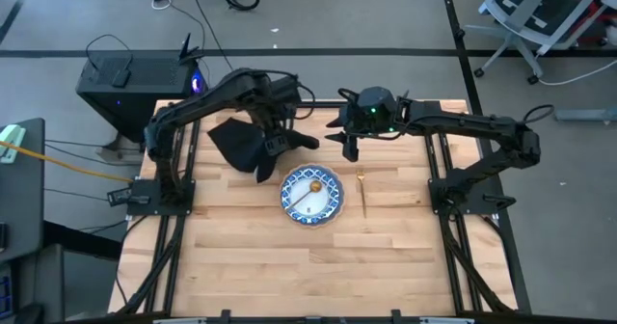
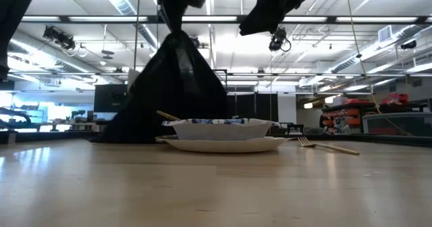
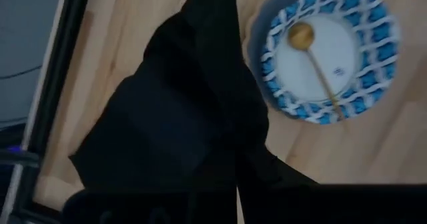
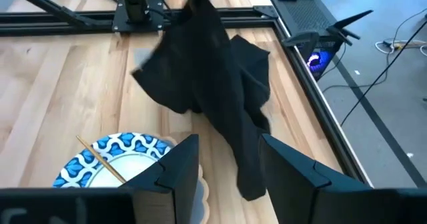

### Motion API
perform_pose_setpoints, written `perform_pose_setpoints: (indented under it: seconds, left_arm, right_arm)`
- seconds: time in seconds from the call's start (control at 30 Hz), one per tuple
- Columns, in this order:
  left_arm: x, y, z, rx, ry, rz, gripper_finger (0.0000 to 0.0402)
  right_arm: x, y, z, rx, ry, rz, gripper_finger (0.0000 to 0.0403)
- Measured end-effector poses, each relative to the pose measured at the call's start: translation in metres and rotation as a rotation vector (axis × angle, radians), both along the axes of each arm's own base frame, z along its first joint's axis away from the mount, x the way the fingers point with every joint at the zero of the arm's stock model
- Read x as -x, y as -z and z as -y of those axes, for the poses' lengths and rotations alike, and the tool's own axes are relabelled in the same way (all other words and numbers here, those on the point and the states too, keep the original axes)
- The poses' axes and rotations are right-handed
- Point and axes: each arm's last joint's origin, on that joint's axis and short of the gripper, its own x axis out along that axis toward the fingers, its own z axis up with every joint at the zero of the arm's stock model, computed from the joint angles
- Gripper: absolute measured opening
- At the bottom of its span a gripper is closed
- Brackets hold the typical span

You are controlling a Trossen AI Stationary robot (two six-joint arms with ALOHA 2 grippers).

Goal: Set table place
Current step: Fold the black napkin

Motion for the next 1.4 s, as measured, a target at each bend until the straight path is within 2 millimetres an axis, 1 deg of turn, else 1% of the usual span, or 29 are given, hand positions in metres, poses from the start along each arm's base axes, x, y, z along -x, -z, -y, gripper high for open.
perform_pose_setpoints:
  seconds: [0.07, 0.17, 0.33, 0.5, 0.57, 0.67, 0.77, 0.97, 1.13, 1.27, 1.4]
  left_arm:
    - [0.004, -0.006, 0.005, 0.006, -0.025, 0.022, 0.0003]
    - [0.016, -0.005, 0.014, 0.023, -0.067, 0.011, 0.0003]
    - [0.052, 0.003, 0.030, 0.057, -0.177, -0.031, 0.0003]
    - [0.086, -0.001, 0.053, 0.119, -0.304, 0.005, 0.0003]
    - [0.095, 0.004, 0.065, 0.142, -0.334, -0.005, 0.0003]
    - [0.103, 0.021, 0.080, 0.167, -0.379, -0.068, 0.0003]
    - [0.105, 0.045, 0.092, 0.173, -0.407, -0.140, 0.0003]
    - [0.087, 0.096, 0.112, 0.271, -0.365, -0.116, 0.0003]
    - [0.081, 0.132, 0.121, 0.304, -0.356, -0.133, 0.0005]
    - [0.080, 0.149, 0.127, 0.315, -0.334, -0.156, 0.0004]
    - [0.079, 0.155, 0.130, 0.312, -0.324, -0.171, 0.0006]
  right_arm:
    - [0.001, -0.001, 0.000, 0.000, 0.000, 0.002, 0.0163]
    - [0.001, -0.001, 0.000, -0.002, 0.002, 0.004, 0.0163]
    - [0.001, -0.001, -0.001, -0.002, 0.001, 0.003, 0.0163]
    - [0.001, -0.001, -0.001, -0.006, 0.003, 0.004, 0.0163]
    - [0.001, -0.001, -0.001, -0.006, 0.003, 0.004, 0.0163]
    - [0.001, -0.001, -0.001, -0.006, 0.004, 0.004, 0.0163]
    - [0.001, -0.001, -0.001, -0.006, 0.004, 0.004, 0.0163]
    - [0.001, -0.001, -0.001, -0.008, 0.004, 0.003, 0.0163]
    - [0.002, 0.000, -0.001, -0.031, 0.018, 0.000, 0.0163]
    - [0.002, 0.000, -0.001, -0.048, 0.028, -0.002, 0.0163]
    - [0.002, 0.000, -0.001, -0.051, 0.029, -0.004, 0.0163]
